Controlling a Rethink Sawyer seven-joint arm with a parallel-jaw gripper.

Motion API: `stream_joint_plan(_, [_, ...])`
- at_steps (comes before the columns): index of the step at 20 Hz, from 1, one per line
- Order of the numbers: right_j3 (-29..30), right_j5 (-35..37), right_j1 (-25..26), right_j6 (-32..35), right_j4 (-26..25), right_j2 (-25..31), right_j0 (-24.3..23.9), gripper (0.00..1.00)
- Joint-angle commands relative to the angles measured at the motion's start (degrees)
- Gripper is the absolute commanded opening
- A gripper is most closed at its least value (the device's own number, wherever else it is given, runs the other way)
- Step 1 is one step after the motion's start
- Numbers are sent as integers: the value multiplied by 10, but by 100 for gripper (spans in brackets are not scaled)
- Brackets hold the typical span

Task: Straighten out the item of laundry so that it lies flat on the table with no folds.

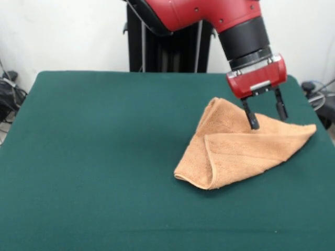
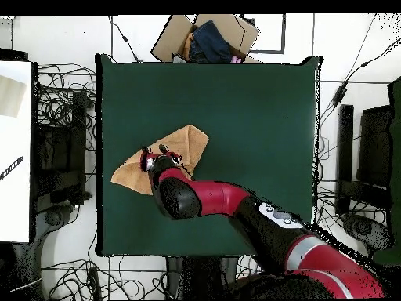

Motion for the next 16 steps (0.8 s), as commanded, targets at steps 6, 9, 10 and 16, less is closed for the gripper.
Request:
stream_joint_plan(6, [28, 79, 17, 60, -43, 51, -44, 100])
stream_joint_plan(9, [27, 86, 18, 58, -48, 56, -52, 100])
stream_joint_plan(10, [25, 90, 17, 57, -49, 56, -54, 100])
stream_joint_plan(16, [19, 105, 14, 49, -55, 59, -65, 100])
